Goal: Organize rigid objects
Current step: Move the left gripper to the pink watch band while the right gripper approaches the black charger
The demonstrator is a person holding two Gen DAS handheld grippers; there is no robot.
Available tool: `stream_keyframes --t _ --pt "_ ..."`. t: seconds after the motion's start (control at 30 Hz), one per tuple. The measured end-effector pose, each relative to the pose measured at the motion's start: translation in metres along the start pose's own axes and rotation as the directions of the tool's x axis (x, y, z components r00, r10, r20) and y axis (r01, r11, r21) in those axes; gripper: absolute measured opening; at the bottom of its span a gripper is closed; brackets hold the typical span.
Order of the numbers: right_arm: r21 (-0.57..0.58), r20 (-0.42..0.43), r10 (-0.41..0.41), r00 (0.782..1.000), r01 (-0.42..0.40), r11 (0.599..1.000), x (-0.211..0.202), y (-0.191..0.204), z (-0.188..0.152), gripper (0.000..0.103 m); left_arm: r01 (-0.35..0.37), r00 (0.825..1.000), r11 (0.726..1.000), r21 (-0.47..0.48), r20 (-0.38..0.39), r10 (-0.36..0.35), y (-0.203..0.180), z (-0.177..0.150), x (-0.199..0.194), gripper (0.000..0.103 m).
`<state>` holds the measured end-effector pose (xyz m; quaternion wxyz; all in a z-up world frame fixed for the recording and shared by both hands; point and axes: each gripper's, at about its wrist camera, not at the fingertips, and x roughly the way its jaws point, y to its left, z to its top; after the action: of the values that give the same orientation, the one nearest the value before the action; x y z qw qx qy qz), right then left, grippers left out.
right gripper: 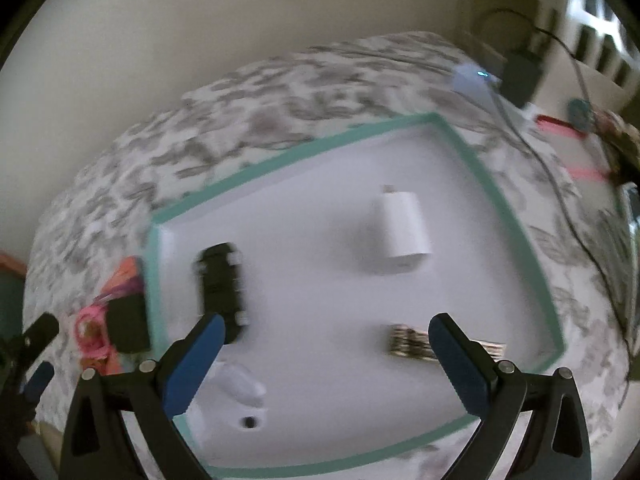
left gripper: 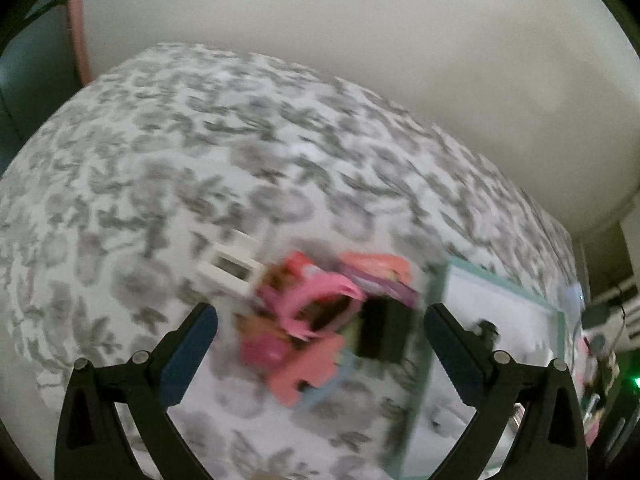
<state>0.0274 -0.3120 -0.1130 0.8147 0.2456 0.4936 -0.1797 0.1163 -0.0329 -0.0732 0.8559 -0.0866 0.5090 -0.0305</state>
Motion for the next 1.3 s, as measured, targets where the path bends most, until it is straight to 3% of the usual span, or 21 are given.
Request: stream_keyframes --t 0.13,0.37,0.63,0.9,1.13,1.3 --pt "-0.068 0.001 0.050 0.999 -0.050 0.996 0.001 0.032 -0.006 0.103 -0.035 0.999 0.998 -0.044 0.007 0.035 0.026 0.007 0.000 0.103" --pt "-0.186 -0.010 0.139 0.990 -0.139 0.973 0.005 0.090 -0.017 0.103 -0.031 0.999 0.992 -0.123 -0.023 0.028 0.060 0.010 0.004 0.103" --pt "-0.247 -0.044 0.181 0.982 -0.187 0.951 0.020 0.134 -0.029 0.103 -0.004 0.998 0.988 -0.151 -0.069 -0.006 0.068 0.011 0.018 0.103" --pt "-0.239 -0.043 0.164 0.986 -0.170 0.956 0.032 0.134 -0.017 0.102 0.039 0.984 0.992 -0.120 -0.166 -0.059 0.052 0.010 0.048 0.103" --pt "-0.152 -0.036 0.157 0.987 -0.160 0.975 0.036 0.112 -0.002 0.102 -0.004 0.980 1.000 -0.007 -0.200 0.003 0.032 0.011 0.063 0.103" --pt "-0.144 -0.034 0.161 0.986 -0.164 0.976 0.037 0.110 0.001 0.101 -0.079 0.982 0.994 0.077 -0.164 0.091 0.025 0.013 0.065 0.103"
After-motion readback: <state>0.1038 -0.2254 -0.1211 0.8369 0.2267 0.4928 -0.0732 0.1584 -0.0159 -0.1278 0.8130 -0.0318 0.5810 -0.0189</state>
